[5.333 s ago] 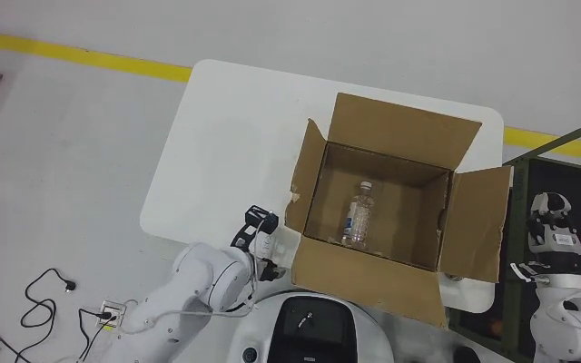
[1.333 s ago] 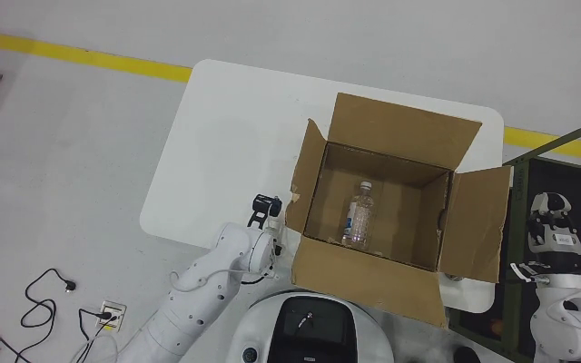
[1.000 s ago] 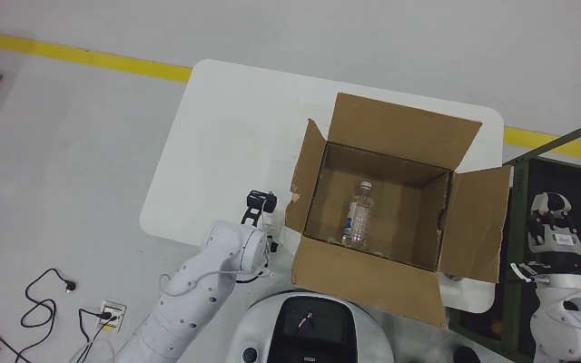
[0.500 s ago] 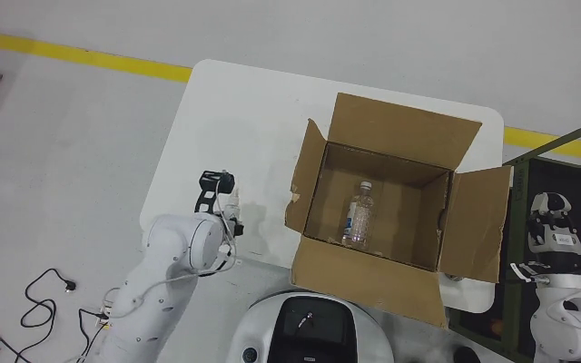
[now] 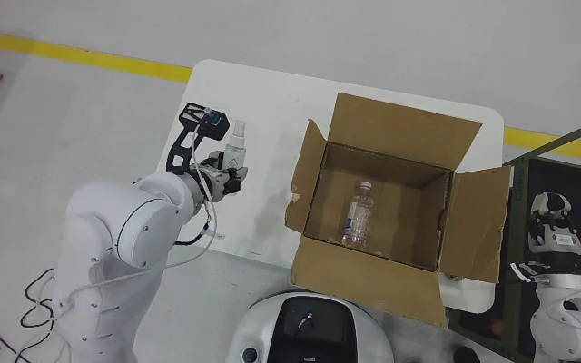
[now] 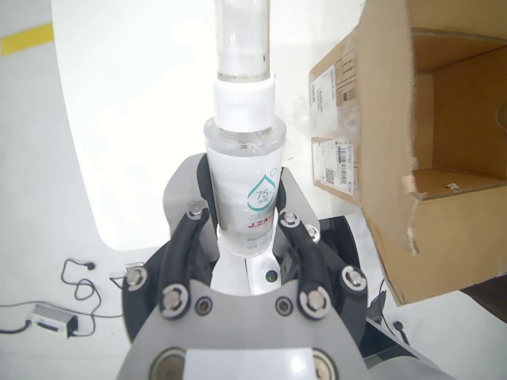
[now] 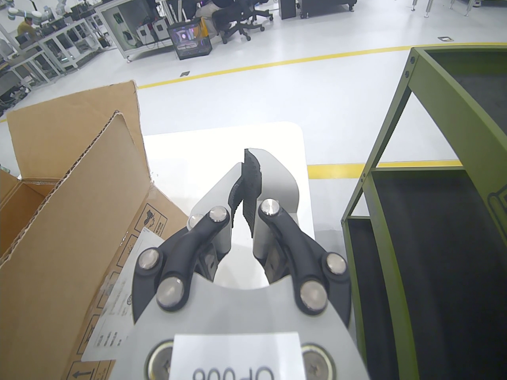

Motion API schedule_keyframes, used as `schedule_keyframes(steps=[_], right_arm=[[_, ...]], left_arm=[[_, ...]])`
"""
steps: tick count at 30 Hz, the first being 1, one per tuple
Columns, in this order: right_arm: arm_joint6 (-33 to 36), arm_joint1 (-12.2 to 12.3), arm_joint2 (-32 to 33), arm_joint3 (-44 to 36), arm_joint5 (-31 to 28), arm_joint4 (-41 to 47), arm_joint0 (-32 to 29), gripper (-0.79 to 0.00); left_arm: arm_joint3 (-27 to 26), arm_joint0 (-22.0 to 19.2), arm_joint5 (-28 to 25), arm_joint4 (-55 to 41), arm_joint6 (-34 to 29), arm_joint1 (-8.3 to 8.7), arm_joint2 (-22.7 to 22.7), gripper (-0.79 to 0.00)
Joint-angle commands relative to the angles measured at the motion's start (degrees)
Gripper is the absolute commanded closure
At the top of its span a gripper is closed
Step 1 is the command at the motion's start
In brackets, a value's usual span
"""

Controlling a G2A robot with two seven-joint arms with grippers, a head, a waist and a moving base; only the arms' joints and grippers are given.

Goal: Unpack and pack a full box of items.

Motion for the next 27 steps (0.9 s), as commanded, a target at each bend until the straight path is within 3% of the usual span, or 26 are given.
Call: schedule_keyframes(steps=[1, 12, 23, 27], right_arm=[[0.0, 0.0, 0.0, 0.0, 0.0, 0.0, 0.0, 0.0], [0.0, 0.0, 0.0, 0.0, 0.0, 0.0, 0.0, 0.0], [0.0, 0.0, 0.0, 0.0, 0.0, 0.0, 0.0, 0.0], [0.0, 0.0, 0.0, 0.0, 0.0, 0.0, 0.0, 0.0]], left_arm=[[0.03, -2.25, -0.91, -1.61, 0.0, 0.07, 0.56, 0.0], [3.93, -14.76, -5.15, -15.0, 3.56, -1.0, 7.72, 0.0], [12.52, -20.79, -7.31, -27.97, 6.85, -2.75, 18.68, 0.0], [18.31, -21.66, -7.78, -33.29, 8.76, -3.77, 23.54, 0.0]])
